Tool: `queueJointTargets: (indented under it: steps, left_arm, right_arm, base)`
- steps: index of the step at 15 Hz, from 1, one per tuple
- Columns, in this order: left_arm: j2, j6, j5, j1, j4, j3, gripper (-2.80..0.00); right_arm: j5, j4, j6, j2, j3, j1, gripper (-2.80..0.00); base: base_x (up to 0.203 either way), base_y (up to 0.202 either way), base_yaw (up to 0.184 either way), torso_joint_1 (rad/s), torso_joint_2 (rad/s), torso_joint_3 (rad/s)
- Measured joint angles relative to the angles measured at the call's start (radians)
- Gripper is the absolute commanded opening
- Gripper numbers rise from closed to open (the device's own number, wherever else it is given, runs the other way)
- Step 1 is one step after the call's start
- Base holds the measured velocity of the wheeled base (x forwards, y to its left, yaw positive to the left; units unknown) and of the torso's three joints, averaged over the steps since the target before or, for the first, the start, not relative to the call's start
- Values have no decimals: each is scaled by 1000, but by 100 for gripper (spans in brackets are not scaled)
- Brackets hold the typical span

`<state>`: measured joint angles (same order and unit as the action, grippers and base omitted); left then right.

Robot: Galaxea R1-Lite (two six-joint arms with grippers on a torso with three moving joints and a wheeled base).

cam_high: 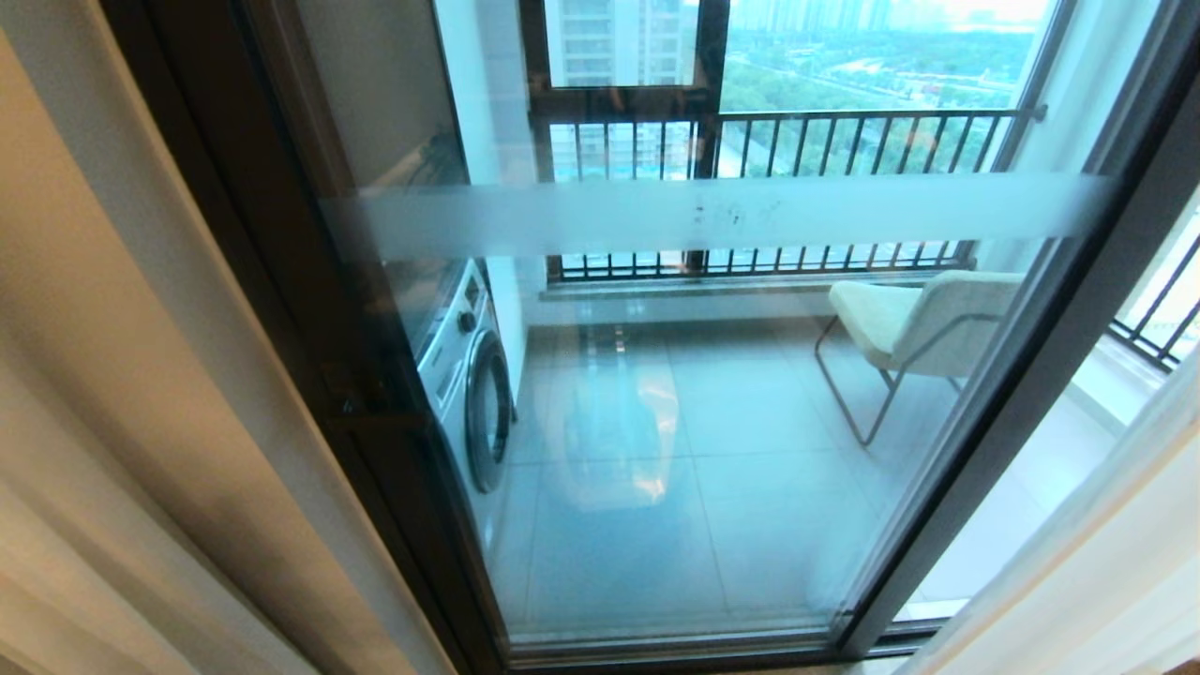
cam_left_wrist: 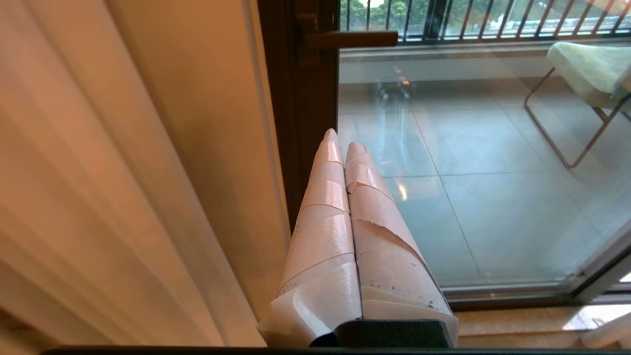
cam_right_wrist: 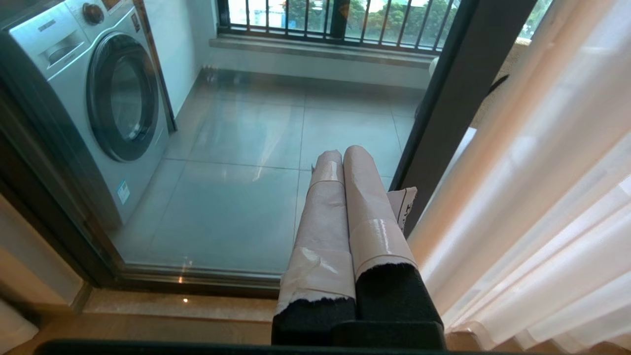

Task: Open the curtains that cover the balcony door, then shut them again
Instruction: Close the inner curtains on both sides

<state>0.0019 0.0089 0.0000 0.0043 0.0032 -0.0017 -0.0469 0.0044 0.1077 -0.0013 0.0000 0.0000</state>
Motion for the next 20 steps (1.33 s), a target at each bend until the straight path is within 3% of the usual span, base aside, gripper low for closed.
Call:
queueJointTargets:
  steps: [3, 13, 16, 20]
  left_arm:
    - [0, 1, 0, 0, 0, 0, -280]
    - [0, 18, -7, 0, -21, -4, -280]
    - [0, 30, 15, 0, -95, -37, -280]
    - [0, 76, 29, 0, -102, -106, -280]
  right_arm:
    - [0, 1, 0, 0, 0, 0, -280]
    - [0, 0, 0, 0, 0, 0, -280]
    - [0, 0, 0, 0, 0, 0, -280]
    - [0, 0, 0, 0, 0, 0, -280]
  base:
    - [-137, 0, -1, -7, 1, 4]
    - [0, 0, 0, 3, 1, 0]
    - [0, 0, 0, 0, 0, 0]
    - [0, 0, 0, 0, 0, 0]
